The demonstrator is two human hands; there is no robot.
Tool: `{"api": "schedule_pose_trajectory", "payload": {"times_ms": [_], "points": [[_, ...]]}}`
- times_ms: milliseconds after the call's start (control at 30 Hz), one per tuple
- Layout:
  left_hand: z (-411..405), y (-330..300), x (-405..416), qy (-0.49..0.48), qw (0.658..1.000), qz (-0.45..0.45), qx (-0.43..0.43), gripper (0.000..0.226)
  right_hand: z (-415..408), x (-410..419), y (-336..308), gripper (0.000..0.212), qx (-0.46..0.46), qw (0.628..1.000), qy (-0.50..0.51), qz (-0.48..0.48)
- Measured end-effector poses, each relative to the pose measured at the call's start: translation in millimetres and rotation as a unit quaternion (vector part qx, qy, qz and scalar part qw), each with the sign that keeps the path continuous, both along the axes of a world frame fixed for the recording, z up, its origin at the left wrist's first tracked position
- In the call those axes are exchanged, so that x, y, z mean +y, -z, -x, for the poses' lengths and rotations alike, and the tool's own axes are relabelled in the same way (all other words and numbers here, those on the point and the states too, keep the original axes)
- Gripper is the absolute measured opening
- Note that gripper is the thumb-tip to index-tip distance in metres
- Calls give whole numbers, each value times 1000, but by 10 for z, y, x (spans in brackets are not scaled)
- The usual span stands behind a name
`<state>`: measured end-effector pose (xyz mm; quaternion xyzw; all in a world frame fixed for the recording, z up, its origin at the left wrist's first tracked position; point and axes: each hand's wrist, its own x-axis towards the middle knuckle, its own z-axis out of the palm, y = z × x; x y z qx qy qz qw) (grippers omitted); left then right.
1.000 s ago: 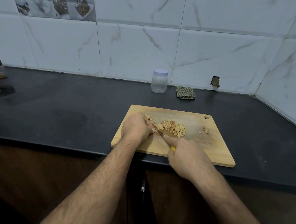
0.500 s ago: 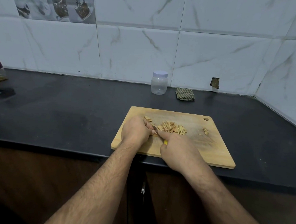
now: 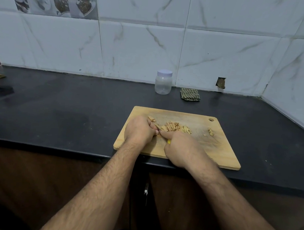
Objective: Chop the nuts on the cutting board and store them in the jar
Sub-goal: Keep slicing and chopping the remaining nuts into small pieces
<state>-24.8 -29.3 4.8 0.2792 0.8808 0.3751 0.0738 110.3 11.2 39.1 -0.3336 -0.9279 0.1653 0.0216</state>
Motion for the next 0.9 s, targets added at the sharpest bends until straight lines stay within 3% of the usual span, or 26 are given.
{"api": "schedule_pose_trajectory", "payload": {"times_ms": [300, 733, 900], "points": [[-3, -3, -5, 3, 1000, 5, -4, 9, -304, -106, 92, 68, 7, 999, 5, -35], [25, -12, -54, 32, 999, 9, -17, 7, -253, -56, 86, 61, 84, 996, 33, -4], [83, -8, -125, 11, 998, -50, -36, 10, -176, -114, 98, 61, 58, 998, 2, -10]]}}
